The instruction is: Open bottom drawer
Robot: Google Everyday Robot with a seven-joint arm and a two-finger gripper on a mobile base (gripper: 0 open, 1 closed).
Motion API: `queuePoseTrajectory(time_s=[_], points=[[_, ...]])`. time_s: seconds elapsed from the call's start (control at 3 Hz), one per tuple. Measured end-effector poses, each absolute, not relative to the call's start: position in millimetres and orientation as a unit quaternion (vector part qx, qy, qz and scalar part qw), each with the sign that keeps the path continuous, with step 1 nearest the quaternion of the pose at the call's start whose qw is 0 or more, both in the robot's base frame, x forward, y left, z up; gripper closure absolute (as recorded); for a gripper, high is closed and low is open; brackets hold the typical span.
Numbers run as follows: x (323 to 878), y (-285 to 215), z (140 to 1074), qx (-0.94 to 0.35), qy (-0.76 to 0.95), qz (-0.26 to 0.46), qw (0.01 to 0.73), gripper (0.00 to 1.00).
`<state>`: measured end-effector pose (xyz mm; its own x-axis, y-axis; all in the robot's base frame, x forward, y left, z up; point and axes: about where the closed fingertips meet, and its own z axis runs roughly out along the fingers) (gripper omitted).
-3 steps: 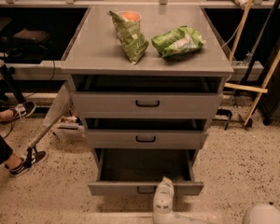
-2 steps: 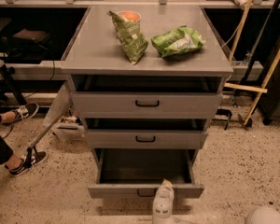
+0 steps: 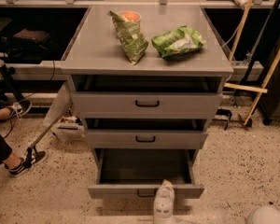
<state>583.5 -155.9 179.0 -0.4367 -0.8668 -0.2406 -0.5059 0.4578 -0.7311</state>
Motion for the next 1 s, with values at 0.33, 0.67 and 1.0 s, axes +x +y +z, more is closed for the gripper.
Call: queuePoseTrajectory(time_s=[0.33, 0.67, 1.0], points=[[583.4, -155.5, 179.4, -0.431, 0.796, -0.292, 0.309, 1.0], [579.0, -155.9, 180.3, -0.432, 0.796, -0.289, 0.311, 1.0], [569.4, -154.0, 176.9, -0.434, 0.797, -0.282, 0.311, 1.0]])
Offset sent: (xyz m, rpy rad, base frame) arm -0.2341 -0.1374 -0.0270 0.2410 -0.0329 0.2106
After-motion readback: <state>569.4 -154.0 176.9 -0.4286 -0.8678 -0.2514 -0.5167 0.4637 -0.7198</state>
